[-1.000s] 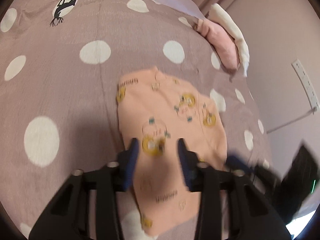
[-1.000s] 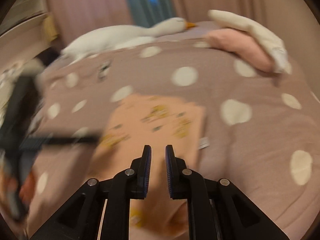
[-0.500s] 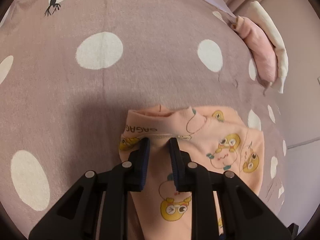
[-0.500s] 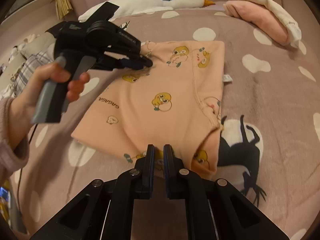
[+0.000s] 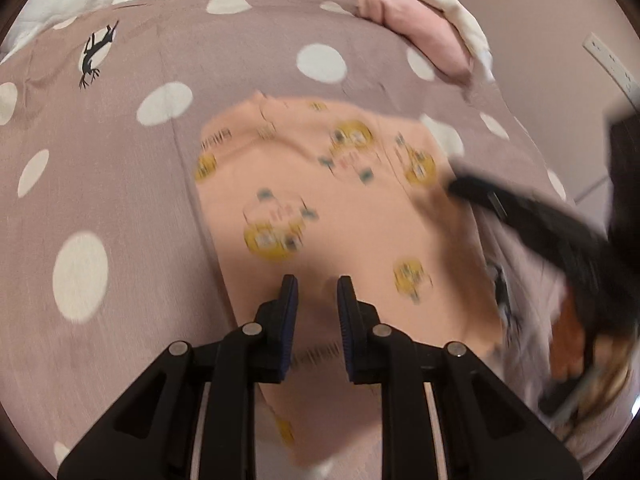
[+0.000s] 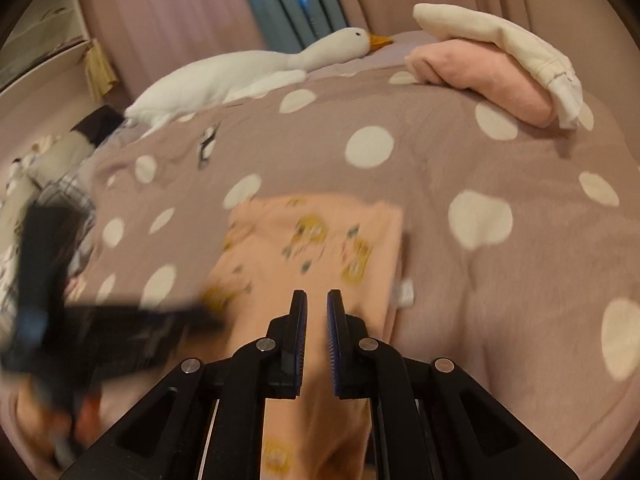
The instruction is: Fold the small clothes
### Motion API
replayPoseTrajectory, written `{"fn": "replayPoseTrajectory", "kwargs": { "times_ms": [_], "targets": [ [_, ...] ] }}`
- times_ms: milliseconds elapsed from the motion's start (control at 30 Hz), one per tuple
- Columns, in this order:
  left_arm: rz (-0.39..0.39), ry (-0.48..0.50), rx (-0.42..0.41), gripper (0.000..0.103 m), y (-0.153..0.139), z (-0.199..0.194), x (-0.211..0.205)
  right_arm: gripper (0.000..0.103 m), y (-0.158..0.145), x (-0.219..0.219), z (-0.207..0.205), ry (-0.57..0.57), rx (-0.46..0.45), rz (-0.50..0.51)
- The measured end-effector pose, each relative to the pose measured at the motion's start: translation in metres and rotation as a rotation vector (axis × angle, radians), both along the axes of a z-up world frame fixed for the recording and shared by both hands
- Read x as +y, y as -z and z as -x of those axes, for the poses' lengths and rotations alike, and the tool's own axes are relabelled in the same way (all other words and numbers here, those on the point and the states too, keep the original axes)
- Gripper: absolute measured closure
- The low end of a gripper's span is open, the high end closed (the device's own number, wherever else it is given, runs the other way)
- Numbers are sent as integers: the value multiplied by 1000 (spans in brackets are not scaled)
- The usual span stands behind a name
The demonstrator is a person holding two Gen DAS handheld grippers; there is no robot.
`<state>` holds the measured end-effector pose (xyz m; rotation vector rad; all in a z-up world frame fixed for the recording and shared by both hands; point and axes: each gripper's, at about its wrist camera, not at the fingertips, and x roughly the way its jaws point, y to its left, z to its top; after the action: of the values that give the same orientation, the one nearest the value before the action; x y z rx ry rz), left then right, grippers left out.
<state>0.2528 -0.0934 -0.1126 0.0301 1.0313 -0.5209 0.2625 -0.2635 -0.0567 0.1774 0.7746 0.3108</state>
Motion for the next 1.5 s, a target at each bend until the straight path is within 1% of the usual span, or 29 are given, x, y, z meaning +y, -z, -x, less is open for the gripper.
{"fn": "replayPoseTrajectory", "kwargs": {
  "times_ms": [67,167,233,267,333,433,467,533,600,667,767,867,933,967,1000,1033,1067,1233,1300,1400,1500],
  "targets": [
    [-17,13,-10,84,5,10,-6,95,3,4,-13,11,14,29],
    [-33,22,-18,84,10,17,-6,95,17,8,-31,23,84,66],
    [-20,24,-8,84,13,20,-4,95,28,11,-37,41,139,100],
    [-7,21,1,84,14,21,-2,95,34,10,-41,50,161,104],
    [1,21,9,84,15,21,-1,95,39,9,-42,58,164,101],
    [-4,24,7,84,16,23,-2,95,35,6,-41,88,180,69],
    [-6,23,8,84,16,23,-2,95,33,6,-39,93,177,71],
    [-5,22,9,84,16,25,-2,95,23,9,-29,90,143,96],
    [-2,20,12,84,16,23,-2,95,15,7,-21,64,106,89],
    [-3,18,11,84,15,24,-2,95,3,8,-4,38,67,89],
    [-8,17,5,84,16,26,-4,95,-3,10,15,0,36,104],
    [-12,17,1,84,16,28,-4,95,1,10,33,-41,31,126],
    [-13,16,2,84,16,28,-4,95,12,14,36,-49,47,194],
    [-13,16,2,84,17,29,-4,95,20,14,35,-35,67,241],
    [-11,16,4,84,17,30,-3,95,30,10,33,-20,92,265],
    [2,-1,6,84,17,30,-3,95,36,6,34,-16,100,254],
    [-2,0,4,84,18,31,-4,95,38,1,35,-12,92,233],
    [-7,1,5,83,19,34,-2,94,32,-11,39,25,98,184],
    [-7,1,7,83,19,34,0,94,25,-11,46,30,82,170],
    [-8,0,7,83,19,35,0,94,10,-5,61,-3,31,142],
    [-12,-1,5,83,19,35,-1,94,4,2,69,-41,9,129]
  ]
}}
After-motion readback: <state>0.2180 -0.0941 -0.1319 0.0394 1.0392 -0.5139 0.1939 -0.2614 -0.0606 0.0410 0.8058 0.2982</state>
